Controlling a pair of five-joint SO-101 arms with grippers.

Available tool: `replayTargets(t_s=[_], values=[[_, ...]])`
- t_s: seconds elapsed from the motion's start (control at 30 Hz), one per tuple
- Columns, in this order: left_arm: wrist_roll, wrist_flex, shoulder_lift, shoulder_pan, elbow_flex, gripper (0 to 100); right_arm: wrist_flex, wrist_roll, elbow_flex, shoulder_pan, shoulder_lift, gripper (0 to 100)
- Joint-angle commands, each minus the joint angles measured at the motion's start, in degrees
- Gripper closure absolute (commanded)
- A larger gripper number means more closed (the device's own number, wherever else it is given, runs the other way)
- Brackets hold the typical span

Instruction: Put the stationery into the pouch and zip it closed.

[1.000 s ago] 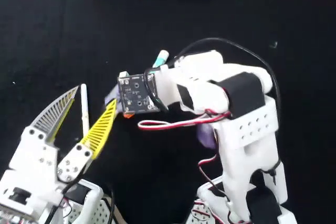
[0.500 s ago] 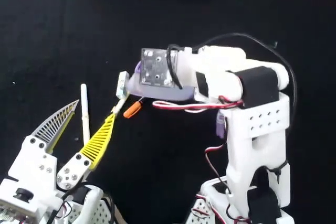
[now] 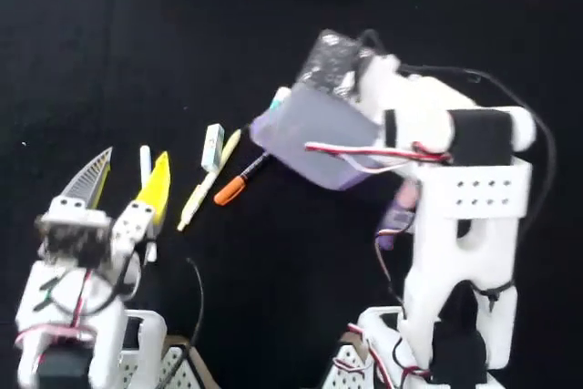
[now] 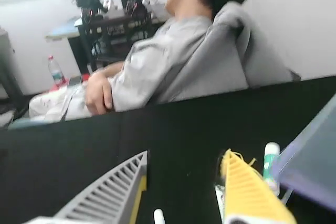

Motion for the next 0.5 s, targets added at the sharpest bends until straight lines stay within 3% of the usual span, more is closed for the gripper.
replayTargets(t_s=[0.0, 0.3, 0.47], values=[[0.4, -6.9, 0.2, -1.1, 7.1, 77, 1.9, 3.4, -2.6, 4.6, -5.1, 98.8], [0.3, -8.4, 0.3, 5.8, 15.4, 77, 2.1, 4.5, 6.5, 11.8, -8.9, 98.8], [0.1, -8.7, 0.4, 8.0, 20.4, 76, 2.1, 0.7, 13.6, 14.2, -8.9, 98.8]])
